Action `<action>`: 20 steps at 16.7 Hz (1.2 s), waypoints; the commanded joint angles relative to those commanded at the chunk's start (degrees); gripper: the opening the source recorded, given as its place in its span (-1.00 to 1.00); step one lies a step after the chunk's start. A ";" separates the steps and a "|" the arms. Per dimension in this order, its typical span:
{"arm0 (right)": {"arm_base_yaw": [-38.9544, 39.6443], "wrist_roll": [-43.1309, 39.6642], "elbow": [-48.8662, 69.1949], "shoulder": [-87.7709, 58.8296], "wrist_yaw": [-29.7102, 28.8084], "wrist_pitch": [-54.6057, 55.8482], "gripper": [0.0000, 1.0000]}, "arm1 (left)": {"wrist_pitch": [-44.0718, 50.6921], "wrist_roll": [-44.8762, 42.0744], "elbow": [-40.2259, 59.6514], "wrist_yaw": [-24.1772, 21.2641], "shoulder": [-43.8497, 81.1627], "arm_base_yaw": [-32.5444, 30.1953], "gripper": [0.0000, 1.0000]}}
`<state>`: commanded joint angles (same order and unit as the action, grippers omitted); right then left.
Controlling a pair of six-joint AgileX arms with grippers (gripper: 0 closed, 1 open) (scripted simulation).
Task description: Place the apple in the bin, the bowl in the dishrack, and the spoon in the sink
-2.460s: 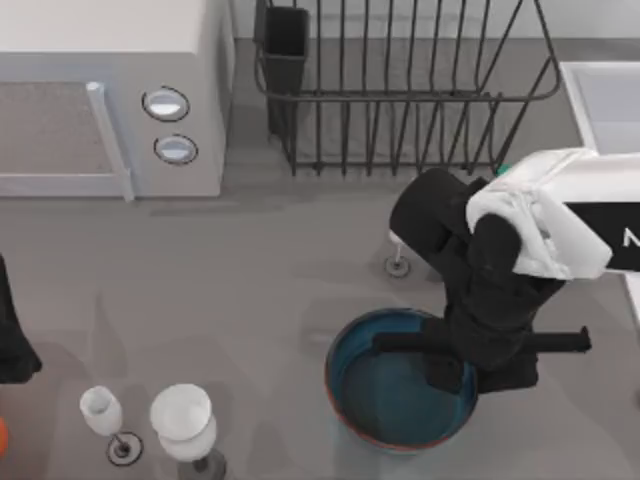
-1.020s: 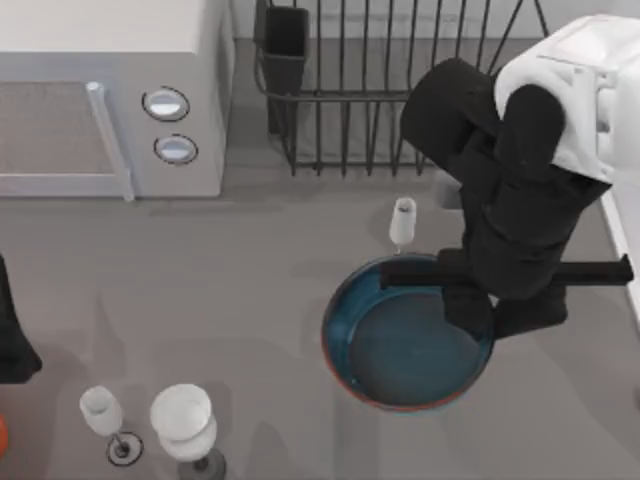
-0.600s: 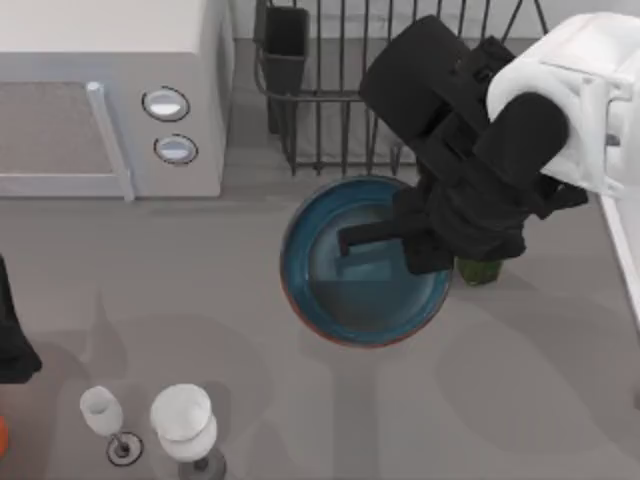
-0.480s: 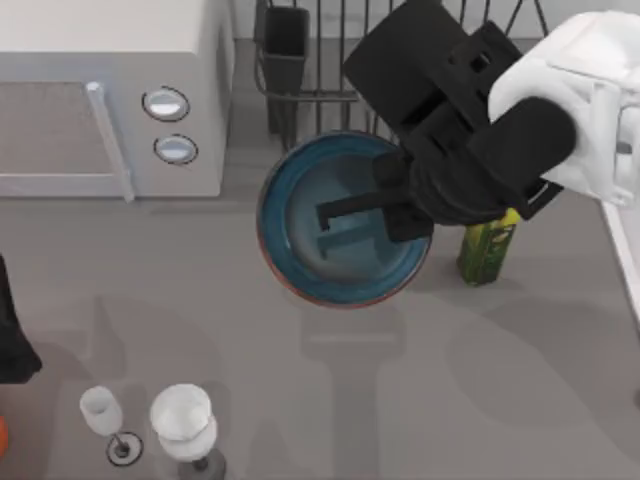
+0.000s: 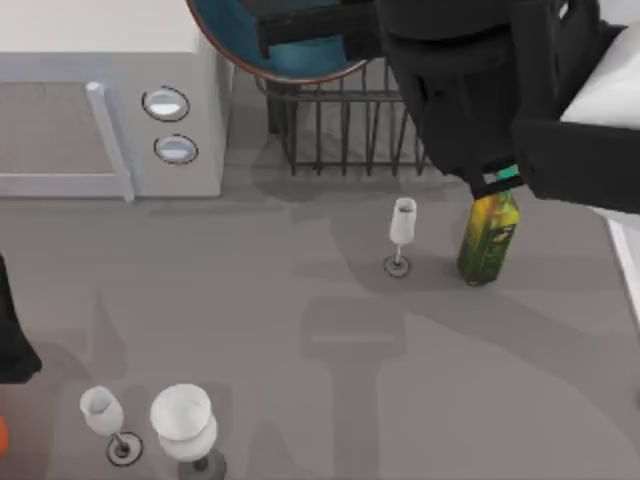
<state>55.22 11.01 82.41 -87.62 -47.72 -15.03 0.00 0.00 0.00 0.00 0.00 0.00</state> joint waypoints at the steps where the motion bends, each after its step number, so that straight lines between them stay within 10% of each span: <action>1: 0.93 -1.99 0.01 1.07 -3.01 3.38 -1.00 | 0.00 0.00 0.00 0.00 0.00 0.00 1.00; 10: 4.24 -9.20 -0.04 5.04 -13.09 13.68 -1.00 | 0.00 0.00 0.00 0.00 0.00 0.00 1.00; 20: -7.34 -9.53 -2.16 -13.69 -2.36 35.45 -1.00 | 0.00 0.00 0.00 0.00 0.00 0.00 1.00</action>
<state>47.88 1.48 80.25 -101.31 -50.08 20.42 0.00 0.00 0.00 0.00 0.00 0.00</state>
